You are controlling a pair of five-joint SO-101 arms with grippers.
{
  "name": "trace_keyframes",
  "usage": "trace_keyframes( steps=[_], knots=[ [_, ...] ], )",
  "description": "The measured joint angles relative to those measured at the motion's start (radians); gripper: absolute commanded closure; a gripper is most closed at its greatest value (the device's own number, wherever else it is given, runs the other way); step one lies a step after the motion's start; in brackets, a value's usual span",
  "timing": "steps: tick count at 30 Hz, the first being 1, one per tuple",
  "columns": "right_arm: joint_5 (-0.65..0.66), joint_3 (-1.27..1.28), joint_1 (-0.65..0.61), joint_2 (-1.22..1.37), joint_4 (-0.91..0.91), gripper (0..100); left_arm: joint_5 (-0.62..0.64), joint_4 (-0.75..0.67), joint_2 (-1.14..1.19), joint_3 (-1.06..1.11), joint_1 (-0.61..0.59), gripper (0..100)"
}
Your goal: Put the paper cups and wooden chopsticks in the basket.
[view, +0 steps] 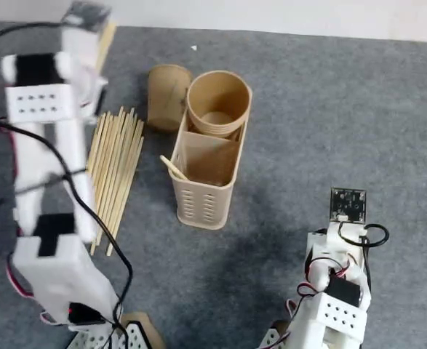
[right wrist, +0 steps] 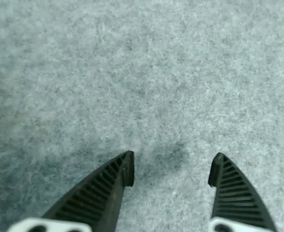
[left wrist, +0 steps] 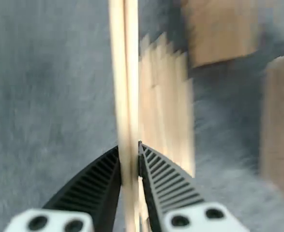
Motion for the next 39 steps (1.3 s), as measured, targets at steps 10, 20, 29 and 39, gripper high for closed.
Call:
trace_keyframes(
  steps=[10,20,29,39],
  knots=[
    [0.0,0.0,0.0,0.0,0.0,73.8,0.095,-0.008,0.014,-0.319,0.308,99],
    [0.0,0.0,0.0,0.0,0.0,73.8,0.215,-0.026,0.077,-0.571,0.519,100],
    [0.0,0.0,0.0,-0.002,0.0,73.8,0.222,0.018,0.081,-0.724,0.64,100],
    [0.0,0.0,0.0,-0.002,0.0,73.8,0.247,0.028,0.081,-0.724,0.638,95]
  ],
)
